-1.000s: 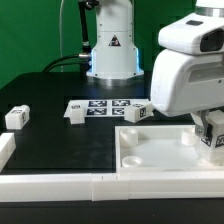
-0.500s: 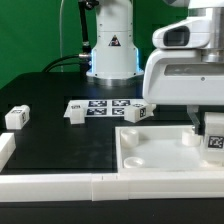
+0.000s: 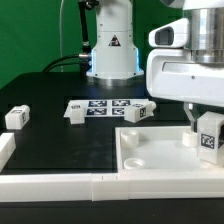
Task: Assemble one leg
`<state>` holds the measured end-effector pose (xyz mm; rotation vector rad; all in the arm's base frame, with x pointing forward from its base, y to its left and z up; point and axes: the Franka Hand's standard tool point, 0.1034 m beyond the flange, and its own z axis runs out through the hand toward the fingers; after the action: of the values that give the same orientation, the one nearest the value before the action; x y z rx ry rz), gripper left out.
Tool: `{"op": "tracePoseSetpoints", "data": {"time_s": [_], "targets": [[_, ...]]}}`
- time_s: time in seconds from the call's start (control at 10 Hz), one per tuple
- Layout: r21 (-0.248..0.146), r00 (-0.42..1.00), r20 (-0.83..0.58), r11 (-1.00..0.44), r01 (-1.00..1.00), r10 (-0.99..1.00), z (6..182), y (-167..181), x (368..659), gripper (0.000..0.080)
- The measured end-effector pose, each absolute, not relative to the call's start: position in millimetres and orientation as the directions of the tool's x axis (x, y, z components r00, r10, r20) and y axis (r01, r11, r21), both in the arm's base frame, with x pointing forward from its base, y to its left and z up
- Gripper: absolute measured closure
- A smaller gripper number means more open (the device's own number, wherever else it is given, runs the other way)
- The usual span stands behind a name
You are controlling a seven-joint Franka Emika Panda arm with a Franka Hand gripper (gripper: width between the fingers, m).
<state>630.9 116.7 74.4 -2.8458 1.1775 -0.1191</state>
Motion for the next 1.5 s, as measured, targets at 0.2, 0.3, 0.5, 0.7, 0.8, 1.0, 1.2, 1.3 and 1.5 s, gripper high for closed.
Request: {"op": "tracePoseSetpoints", "data": {"time_s": [0.2,0.3,0.5,0.7,0.8,1.0,1.2,1.3,1.5], "targets": [[-0.081,0.76,0.055,-0.762,-0.642,-0.647,74.1,117,631,0.0498],[-0.08,0.776,0.057,-0.777,-0.624,-0.629,74.2,118,631,0.032],[-0.063,0.919,0.076,-0.922,-0.382,-0.387,74.6,123,630,0.0189],[-0.044,0.985,0.09,-0.988,-0.146,-0.15,75.7,124,631,0.0153],[-0.034,0.995,0.09,-0.998,-0.044,-0.047,76.5,122,632,0.0153],[-0.005,0.964,0.086,-0.967,0.255,0.253,76.4,115,635,0.015],[0.012,0.907,0.085,-0.911,0.412,0.412,76.0,115,635,0.015],[0.027,0.855,0.082,-0.858,0.512,0.513,75.8,116,635,0.015],[0.027,0.851,0.082,-0.854,0.519,0.519,75.7,118,634,0.015]]}}
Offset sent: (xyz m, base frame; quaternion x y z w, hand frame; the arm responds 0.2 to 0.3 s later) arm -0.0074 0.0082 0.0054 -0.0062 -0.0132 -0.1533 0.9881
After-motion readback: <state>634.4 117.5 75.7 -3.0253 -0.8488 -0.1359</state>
